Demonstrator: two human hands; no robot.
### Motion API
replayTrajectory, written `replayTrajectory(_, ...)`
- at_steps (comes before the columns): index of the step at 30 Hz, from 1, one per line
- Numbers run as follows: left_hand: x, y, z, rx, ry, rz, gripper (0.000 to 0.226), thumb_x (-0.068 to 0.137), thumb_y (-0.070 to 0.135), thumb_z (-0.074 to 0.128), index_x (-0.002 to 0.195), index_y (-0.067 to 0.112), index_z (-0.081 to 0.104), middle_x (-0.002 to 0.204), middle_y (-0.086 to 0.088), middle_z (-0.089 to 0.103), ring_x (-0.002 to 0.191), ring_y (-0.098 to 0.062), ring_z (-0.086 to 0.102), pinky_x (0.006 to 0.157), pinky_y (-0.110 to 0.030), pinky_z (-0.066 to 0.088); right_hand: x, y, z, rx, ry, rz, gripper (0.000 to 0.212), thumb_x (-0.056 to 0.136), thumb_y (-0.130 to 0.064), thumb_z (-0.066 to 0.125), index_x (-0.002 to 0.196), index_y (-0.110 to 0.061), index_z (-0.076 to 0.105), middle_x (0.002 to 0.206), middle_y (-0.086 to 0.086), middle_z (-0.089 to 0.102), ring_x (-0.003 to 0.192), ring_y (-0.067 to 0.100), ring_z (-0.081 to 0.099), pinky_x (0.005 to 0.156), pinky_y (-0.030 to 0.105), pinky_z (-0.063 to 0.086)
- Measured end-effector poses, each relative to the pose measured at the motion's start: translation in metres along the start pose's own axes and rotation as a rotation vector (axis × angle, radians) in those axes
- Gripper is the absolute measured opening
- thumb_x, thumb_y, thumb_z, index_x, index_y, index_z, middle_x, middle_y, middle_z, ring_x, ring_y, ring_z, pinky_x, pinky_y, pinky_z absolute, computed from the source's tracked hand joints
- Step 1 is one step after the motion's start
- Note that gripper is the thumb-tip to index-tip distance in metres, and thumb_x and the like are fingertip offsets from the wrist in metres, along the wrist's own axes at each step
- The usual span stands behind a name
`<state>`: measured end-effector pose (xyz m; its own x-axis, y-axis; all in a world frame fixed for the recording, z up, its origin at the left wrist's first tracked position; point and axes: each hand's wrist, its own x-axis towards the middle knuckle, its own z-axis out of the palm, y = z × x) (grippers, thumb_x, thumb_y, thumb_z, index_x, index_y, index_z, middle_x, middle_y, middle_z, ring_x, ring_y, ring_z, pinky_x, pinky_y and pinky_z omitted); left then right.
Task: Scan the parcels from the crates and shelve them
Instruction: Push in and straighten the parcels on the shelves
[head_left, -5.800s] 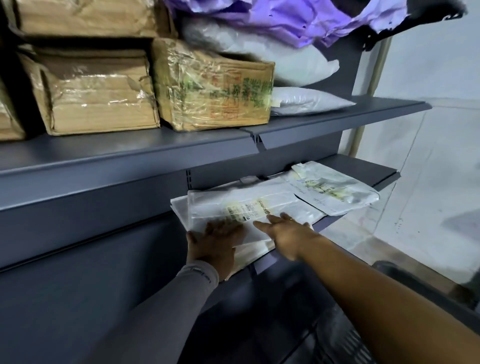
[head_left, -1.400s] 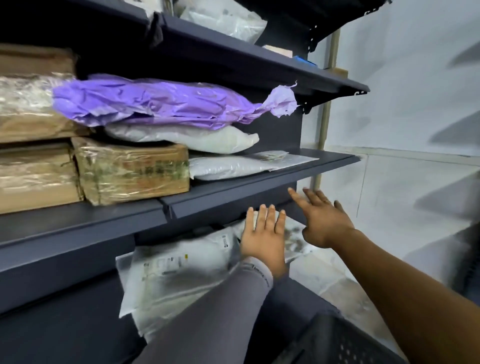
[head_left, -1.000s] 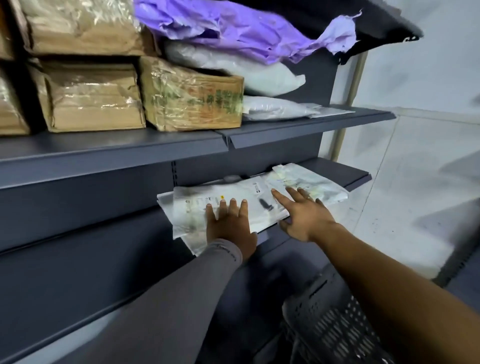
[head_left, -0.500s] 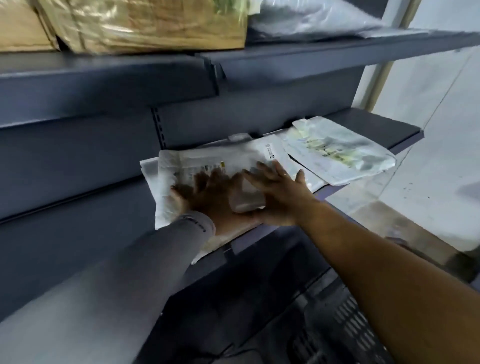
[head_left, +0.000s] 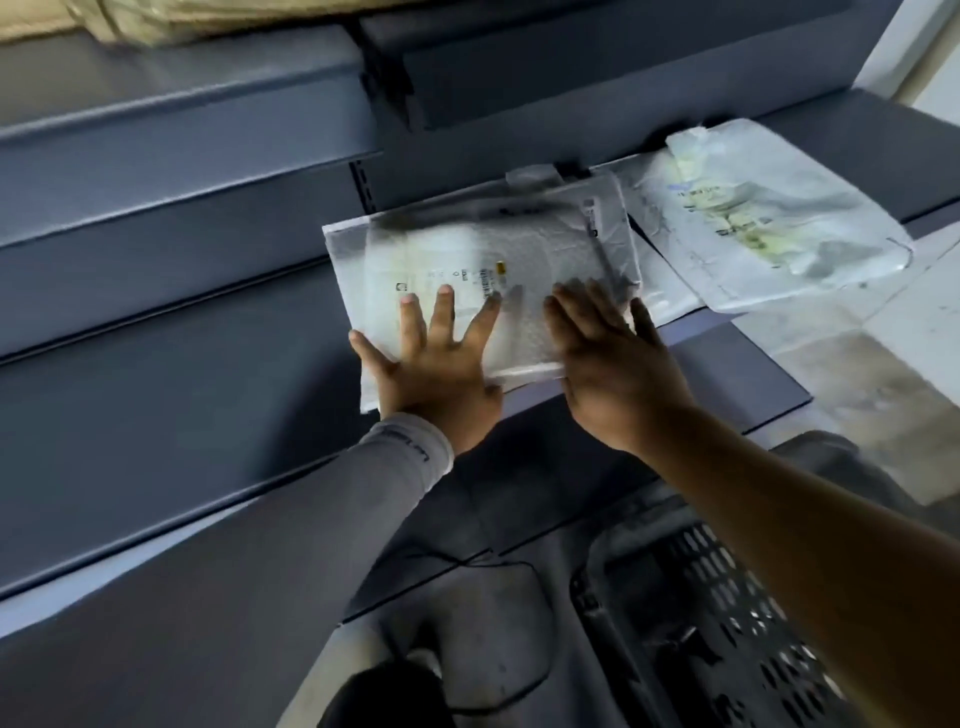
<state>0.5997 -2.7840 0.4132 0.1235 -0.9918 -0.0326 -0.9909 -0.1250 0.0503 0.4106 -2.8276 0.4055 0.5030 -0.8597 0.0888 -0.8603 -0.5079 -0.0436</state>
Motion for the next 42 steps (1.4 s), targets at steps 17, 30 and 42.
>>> replayTrajectory(17,-0.078,0.149,-0.091,-0.073,-0.051,0.199,0.094,0.101,0.005,0.039,0.156,0.055,-0.018,0.172,-0.001,-0.021,0.158,-0.033,-0.018,0.117,-0.077,0.009,-0.155,0.09,-0.127,0.0,-0.018,0.149,0.1,0.089,0.01,0.053,0.163,-0.046,0.016,0.174,0.003,0.005,0.159,0.038,-0.004,0.121,0.052,0.02)
replayTrajectory(30,-0.097,0.311,-0.119,-0.104,-0.02,0.589,0.089,0.104,0.011,0.046,0.16,0.051,-0.011,0.174,-0.005,-0.013,0.158,-0.037,-0.015,0.117,-0.078,0.006,-0.291,0.182,-0.19,-0.089,-0.049,0.526,0.088,0.089,-0.001,0.026,0.163,-0.049,0.014,0.175,-0.002,0.008,0.16,0.035,-0.007,0.123,0.057,0.022)
replayTrajectory(42,-0.087,0.384,-0.248,-0.123,0.151,0.632,0.088,0.097,0.005,0.037,0.162,0.049,-0.003,0.174,-0.01,-0.001,0.159,-0.038,-0.001,0.125,-0.063,0.009,-0.291,0.262,-0.319,-0.12,0.084,0.426,0.115,0.087,-0.003,0.072,0.163,-0.049,-0.001,0.175,0.003,0.002,0.159,0.035,-0.012,0.126,0.047,0.005)
